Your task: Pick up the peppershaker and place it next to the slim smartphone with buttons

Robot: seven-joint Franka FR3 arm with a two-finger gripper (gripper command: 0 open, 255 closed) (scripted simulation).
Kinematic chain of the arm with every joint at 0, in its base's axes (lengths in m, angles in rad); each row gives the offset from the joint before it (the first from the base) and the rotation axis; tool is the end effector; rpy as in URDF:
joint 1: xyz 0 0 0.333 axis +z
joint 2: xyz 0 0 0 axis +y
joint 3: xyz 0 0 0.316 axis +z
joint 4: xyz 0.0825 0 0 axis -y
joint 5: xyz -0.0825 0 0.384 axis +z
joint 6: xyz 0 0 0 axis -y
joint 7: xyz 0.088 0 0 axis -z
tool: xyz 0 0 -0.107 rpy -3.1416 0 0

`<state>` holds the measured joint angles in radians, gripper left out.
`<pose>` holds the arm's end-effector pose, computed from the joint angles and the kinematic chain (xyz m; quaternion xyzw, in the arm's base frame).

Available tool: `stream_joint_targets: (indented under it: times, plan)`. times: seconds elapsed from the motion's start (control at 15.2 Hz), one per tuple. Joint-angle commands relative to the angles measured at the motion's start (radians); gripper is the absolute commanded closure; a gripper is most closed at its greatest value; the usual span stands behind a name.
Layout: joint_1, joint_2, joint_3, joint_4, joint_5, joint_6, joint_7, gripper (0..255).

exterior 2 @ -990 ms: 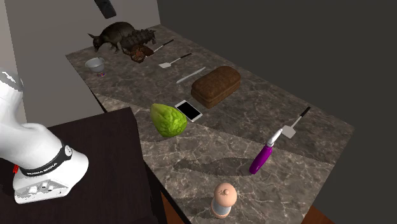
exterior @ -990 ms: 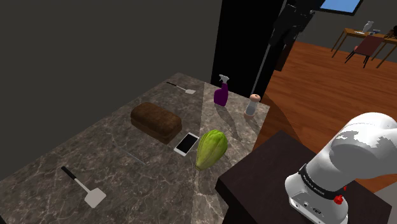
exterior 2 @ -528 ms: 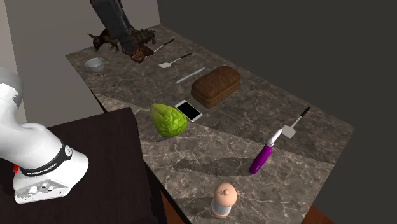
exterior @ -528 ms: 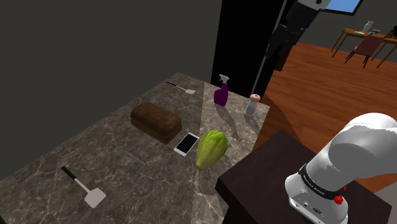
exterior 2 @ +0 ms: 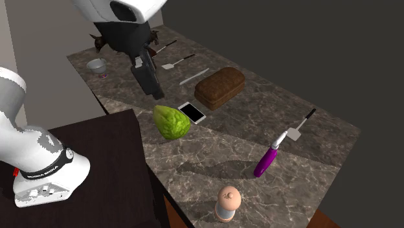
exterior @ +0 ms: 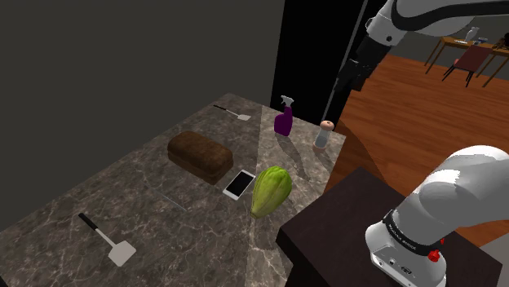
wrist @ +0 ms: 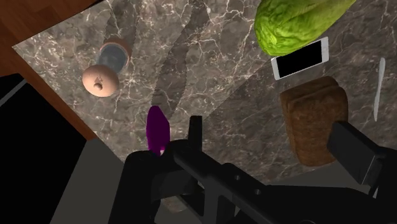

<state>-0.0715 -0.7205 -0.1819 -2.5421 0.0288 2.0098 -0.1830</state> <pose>0.3421 -0.0933 0.5169 -0.9930 0.0231 -0.1019 0.0542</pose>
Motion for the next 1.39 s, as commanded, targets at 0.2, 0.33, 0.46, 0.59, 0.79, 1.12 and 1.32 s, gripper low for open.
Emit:
stream_joint_targets:
  times: [0.2, 0.33, 0.46, 0.59, 0.79, 1.12, 1.32]
  plan:
    - [-0.018, 0.119, -0.085, -0.037, -0.013, 0.156, -0.086, 0]
    - [-0.020, 0.175, -0.119, -0.045, -0.010, 0.219, -0.121, 0]
    - [-0.018, 0.237, -0.154, -0.047, -0.001, 0.282, -0.159, 0]
    - [-0.011, 0.303, -0.192, -0.044, 0.017, 0.342, -0.202, 0]
    - [0.009, 0.412, -0.251, -0.027, 0.065, 0.428, -0.279, 0]
    - [0.058, 0.618, -0.349, 0.032, 0.235, 0.542, -0.464, 0]
    - [0.068, 0.757, -0.378, 0.090, 0.398, 0.579, -0.614, 0]
